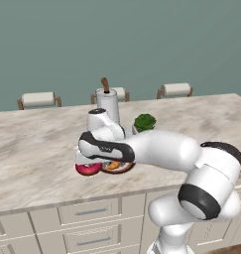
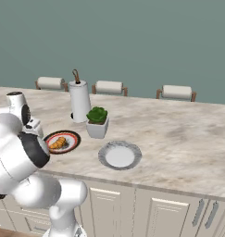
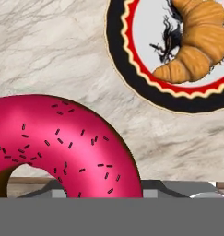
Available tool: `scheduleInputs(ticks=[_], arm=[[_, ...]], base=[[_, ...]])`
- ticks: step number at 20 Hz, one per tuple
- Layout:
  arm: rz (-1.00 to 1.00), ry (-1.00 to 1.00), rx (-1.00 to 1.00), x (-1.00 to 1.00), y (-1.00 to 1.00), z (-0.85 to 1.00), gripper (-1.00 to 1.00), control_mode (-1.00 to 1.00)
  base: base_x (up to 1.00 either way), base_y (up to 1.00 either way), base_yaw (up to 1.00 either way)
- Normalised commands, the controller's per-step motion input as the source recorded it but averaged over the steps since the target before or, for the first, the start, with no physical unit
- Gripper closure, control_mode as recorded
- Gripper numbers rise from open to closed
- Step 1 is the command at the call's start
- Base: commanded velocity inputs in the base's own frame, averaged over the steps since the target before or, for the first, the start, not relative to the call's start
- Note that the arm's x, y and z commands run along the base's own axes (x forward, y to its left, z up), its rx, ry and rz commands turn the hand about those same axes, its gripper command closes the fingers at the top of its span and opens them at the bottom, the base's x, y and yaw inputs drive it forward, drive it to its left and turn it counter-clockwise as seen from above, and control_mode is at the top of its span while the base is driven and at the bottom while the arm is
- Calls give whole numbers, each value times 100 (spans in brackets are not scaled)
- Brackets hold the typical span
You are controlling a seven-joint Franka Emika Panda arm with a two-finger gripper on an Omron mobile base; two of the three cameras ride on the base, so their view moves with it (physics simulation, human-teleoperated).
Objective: Place the pastries on the plates.
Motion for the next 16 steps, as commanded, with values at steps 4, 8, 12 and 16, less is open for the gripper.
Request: scheduleInputs(ticks=[4,8,12,16], arm=[[-13,-2,1,-72,-70,26,100,-100],[-20,-1,0,-19,-95,13,100,-100],[-16,0,0,0,-100,16,100,-100],[-15,0,0,2,-100,16,100,-100]], base=[[0,0,0],[0,0,0],[0,0,0],[0,0,0]])
